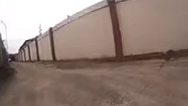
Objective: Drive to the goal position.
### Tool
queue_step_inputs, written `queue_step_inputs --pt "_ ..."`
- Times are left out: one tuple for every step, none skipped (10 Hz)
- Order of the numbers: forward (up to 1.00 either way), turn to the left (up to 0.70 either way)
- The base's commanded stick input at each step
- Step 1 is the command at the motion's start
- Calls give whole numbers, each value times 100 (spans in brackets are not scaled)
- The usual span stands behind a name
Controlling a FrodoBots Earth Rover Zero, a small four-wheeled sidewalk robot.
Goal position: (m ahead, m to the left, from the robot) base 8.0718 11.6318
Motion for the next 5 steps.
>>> queue_step_inputs --pt "85 5" --pt "85 5" --pt "85 5" --pt "85 22" --pt "85 39"
